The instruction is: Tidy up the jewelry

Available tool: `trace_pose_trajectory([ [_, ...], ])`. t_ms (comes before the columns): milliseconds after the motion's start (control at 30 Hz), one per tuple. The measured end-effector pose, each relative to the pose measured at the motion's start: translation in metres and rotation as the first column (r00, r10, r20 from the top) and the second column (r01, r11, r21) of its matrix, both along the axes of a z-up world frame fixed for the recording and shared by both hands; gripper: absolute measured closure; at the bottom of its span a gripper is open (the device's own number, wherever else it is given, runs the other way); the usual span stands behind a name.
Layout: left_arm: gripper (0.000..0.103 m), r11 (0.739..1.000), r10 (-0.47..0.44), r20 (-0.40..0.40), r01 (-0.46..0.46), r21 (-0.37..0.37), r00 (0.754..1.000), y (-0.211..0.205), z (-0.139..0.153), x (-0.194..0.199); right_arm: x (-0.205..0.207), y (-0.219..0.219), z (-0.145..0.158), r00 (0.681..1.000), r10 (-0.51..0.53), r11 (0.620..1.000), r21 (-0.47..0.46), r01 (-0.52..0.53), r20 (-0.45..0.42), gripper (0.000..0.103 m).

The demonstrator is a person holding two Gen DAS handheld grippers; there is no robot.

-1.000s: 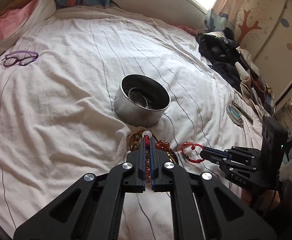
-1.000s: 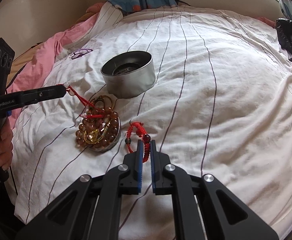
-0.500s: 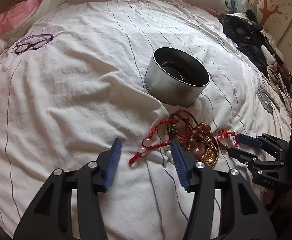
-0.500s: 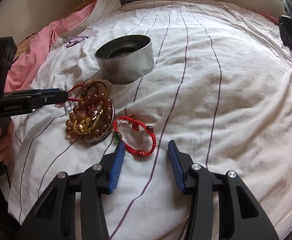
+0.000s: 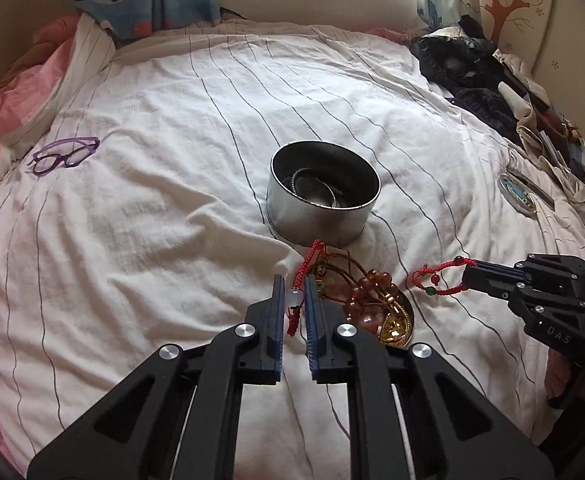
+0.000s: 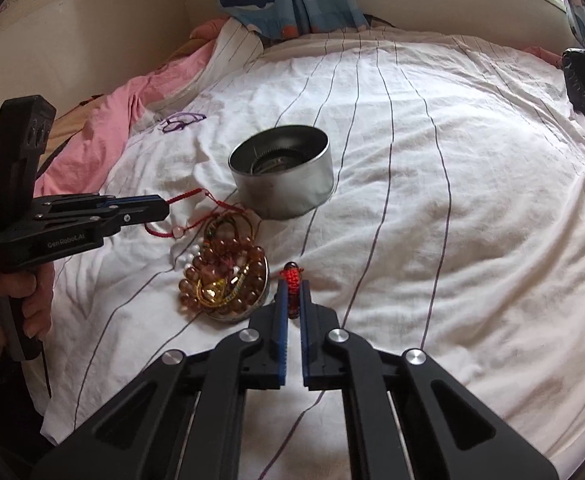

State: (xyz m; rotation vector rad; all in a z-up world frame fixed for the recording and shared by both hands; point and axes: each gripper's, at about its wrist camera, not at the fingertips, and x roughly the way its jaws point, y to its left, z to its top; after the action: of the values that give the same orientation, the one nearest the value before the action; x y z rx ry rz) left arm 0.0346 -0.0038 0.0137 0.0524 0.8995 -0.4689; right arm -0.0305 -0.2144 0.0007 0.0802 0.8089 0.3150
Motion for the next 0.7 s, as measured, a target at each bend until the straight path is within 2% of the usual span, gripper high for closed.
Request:
trace_pose_trajectory([
  [167, 0.094, 0.998, 0.029, 0.06, -0.025, -0.066, 0.998, 0.003, 0.015, -0.003, -0.003, 0.002, 0.017, 0.996, 0.007, 0.999, 0.04, -0.01, 0.088, 0.097],
  [367, 0.094, 0.996, 0.032, 0.097, -0.024, -0.092, 0.995, -0.012, 0.023, -0.004, 0.005, 0.012, 0.024, 0.993, 0.016, 0.998, 0.056, -0.022, 0.114, 0.097],
  [500, 0.094, 0.989, 0.046, 0.126, -0.028, -0.146, 0.991, -0.016, 0.033, -0.002, 0.011, 0.016, 0.032, 0.989, 0.0, 0.997, 0.082, -0.012, 0.15, 0.097],
  [700, 0.094, 0.975, 0.059, 0.127, -0.03, -0.219, 0.99, -0.024, 0.041, 0.01, 0.026, 0.022, 0.042, 0.982, -0.016, 0.993, 0.12, -0.006, 0.187, 0.097],
])
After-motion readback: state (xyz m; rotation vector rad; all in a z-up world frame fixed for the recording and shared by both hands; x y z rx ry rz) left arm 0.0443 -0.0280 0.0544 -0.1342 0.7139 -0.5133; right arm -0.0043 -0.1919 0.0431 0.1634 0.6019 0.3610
